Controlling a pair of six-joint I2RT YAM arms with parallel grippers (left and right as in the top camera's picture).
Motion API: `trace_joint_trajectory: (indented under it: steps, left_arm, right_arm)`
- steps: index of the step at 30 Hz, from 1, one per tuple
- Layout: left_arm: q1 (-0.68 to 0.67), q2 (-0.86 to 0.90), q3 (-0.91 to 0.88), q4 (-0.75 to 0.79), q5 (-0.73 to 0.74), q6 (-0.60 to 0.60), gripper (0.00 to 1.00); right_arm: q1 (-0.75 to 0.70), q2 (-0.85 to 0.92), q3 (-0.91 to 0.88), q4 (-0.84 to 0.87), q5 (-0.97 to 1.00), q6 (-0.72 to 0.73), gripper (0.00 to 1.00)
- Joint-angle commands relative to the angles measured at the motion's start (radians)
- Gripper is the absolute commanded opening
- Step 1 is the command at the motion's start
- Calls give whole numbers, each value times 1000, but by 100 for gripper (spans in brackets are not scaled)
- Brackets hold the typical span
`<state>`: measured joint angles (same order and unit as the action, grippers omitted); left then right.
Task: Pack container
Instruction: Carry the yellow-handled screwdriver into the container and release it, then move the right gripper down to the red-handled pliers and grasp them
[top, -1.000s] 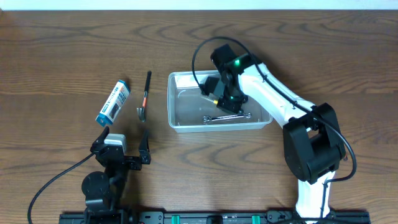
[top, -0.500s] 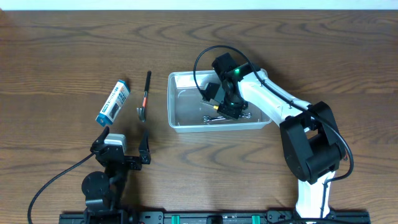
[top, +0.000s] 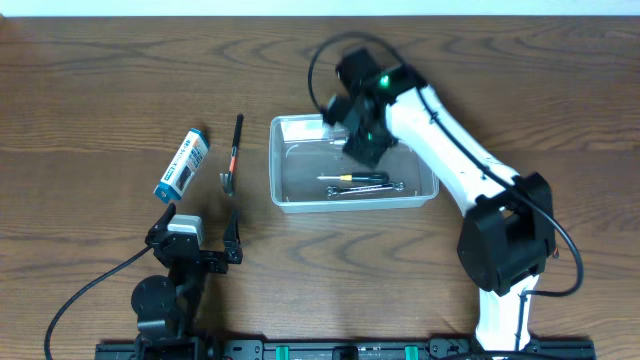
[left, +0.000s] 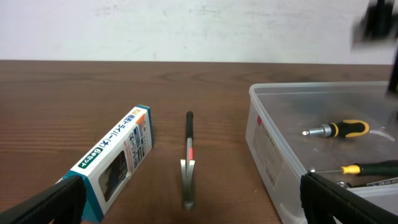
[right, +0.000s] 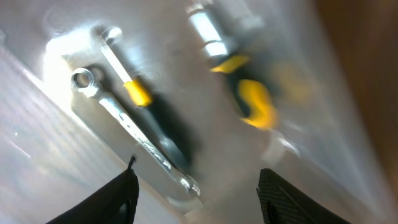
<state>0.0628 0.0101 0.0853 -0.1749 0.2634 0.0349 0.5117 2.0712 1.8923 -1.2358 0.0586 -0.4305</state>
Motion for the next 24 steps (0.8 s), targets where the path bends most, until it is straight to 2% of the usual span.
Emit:
trace_joint_trajectory:
  steps: [1,7,14,24]
  left_arm:
    - [3,-6,-13,-6,13,17,98]
    - [3,-6,-13,-6,13,17,98]
    - [3,-6,-13,-6,13,17,98]
    - [3,-6,-13,-6,13,17,98]
  right_arm:
    - [-33,-5,162,-82,146,192,61]
    - [-174,-14,348,-280,145,402,59]
    - [-381,-98,350,-367,11,422,56]
    - [-583,-319,306,-423,42,441,59]
